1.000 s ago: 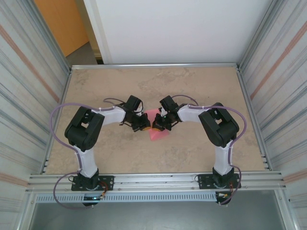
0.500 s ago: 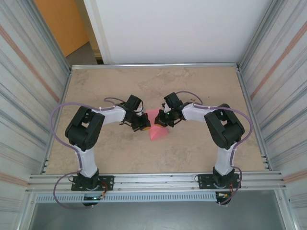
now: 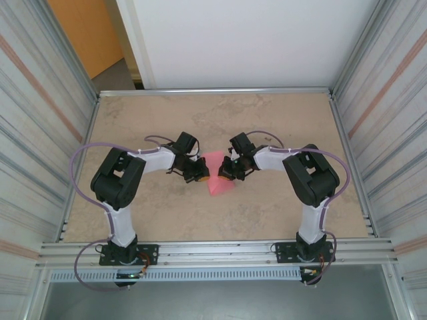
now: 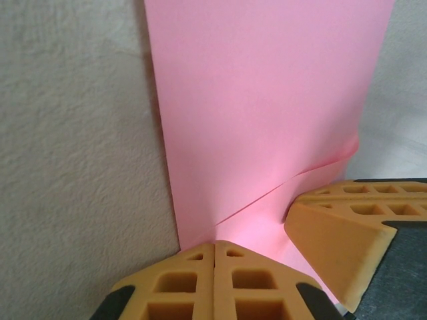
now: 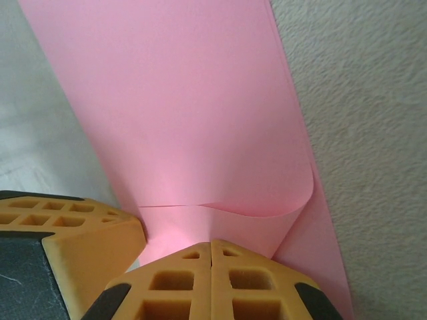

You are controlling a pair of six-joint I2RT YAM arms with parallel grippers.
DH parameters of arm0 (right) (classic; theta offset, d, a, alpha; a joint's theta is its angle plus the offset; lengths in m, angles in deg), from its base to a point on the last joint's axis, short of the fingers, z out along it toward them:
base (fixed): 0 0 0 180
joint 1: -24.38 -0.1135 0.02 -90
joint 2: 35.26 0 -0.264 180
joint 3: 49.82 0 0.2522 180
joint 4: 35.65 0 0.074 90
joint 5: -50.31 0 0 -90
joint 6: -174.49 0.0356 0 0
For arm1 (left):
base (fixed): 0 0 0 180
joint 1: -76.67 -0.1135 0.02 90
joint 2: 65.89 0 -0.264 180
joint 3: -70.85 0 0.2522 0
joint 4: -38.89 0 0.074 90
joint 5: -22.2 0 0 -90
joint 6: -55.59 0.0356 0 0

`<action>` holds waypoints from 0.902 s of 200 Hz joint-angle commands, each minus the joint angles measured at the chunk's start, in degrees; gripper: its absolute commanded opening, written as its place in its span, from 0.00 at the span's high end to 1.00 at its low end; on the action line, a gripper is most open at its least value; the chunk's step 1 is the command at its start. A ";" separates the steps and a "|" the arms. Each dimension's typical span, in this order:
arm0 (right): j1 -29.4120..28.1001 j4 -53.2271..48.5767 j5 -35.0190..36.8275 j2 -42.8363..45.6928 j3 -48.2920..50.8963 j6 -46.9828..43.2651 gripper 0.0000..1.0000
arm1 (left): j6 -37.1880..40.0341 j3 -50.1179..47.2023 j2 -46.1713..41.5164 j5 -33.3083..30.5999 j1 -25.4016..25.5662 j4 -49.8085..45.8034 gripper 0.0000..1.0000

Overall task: Fold a paper plane with a square sheet of paper (pick it up from the middle)
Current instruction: Fold the triangle a second time at the center of the table.

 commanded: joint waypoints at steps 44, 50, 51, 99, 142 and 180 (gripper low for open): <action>0.36 -2.12 5.85 -3.10 4.96 2.05 0.94 | -4.02 -5.64 -10.14 -1.22 4.39 6.71 0.92; 0.41 -2.12 5.94 -3.07 4.92 2.19 0.94 | -4.63 -6.39 -10.47 -1.44 5.21 7.43 0.91; 0.38 -2.12 5.96 -3.06 4.97 2.24 0.94 | -4.72 -6.55 -10.52 -1.47 5.34 7.60 0.91; 0.36 -2.03 5.89 -3.57 4.75 2.81 0.94 | -7.41 -9.79 -9.16 -2.80 10.10 9.76 0.90; 0.37 -1.95 5.60 -3.83 4.62 2.99 0.94 | -6.67 -9.12 -7.52 -3.73 10.19 9.60 0.90; 0.47 -2.03 5.49 -3.84 4.63 2.86 0.94 | -4.94 -7.84 -6.31 -5.20 10.04 7.96 0.90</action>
